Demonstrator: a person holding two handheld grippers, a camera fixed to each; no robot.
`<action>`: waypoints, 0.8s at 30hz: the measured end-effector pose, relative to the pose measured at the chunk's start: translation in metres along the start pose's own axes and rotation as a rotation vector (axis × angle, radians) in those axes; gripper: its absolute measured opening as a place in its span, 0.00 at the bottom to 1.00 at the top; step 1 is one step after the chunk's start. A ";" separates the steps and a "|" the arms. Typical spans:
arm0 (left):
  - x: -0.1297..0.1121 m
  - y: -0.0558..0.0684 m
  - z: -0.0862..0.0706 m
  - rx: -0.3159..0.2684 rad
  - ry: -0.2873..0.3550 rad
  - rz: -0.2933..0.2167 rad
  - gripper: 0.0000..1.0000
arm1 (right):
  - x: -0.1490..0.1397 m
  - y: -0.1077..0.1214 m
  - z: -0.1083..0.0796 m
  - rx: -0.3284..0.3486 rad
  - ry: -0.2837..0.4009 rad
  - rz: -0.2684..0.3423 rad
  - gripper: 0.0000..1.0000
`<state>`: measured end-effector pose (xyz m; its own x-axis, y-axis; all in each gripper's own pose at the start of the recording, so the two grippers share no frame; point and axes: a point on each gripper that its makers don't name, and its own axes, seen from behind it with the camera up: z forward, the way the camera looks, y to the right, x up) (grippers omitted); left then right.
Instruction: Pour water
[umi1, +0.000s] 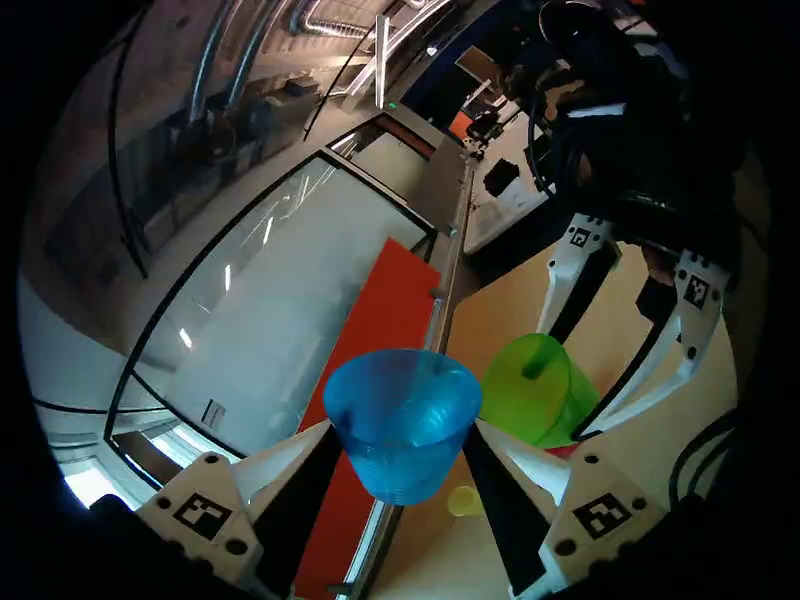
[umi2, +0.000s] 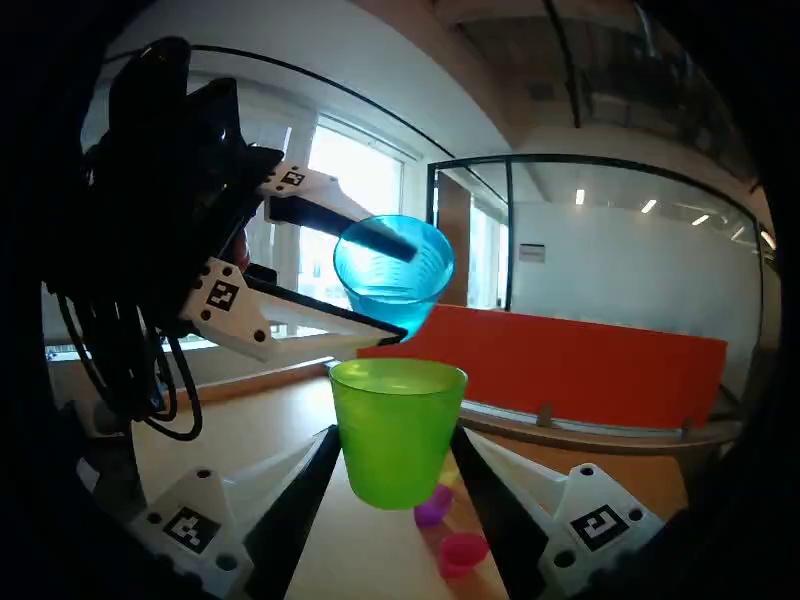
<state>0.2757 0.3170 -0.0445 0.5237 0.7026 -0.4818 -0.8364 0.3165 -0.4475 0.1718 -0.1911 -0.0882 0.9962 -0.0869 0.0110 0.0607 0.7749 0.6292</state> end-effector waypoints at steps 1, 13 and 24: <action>0.000 0.000 0.000 0.000 0.000 0.004 0.81 | 0.000 0.000 0.000 0.000 0.000 -0.001 0.84; 0.003 0.002 -0.001 0.000 0.000 0.042 0.81 | -0.001 0.001 -0.001 -0.003 0.005 -0.002 0.84; 0.009 0.002 -0.002 0.003 0.004 0.087 0.81 | 0.001 0.000 -0.002 -0.002 0.012 -0.004 0.84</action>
<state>0.2786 0.3227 -0.0512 0.4495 0.7251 -0.5218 -0.8793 0.2561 -0.4016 0.1728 -0.1898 -0.0893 0.9966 -0.0826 -0.0009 0.0649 0.7760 0.6273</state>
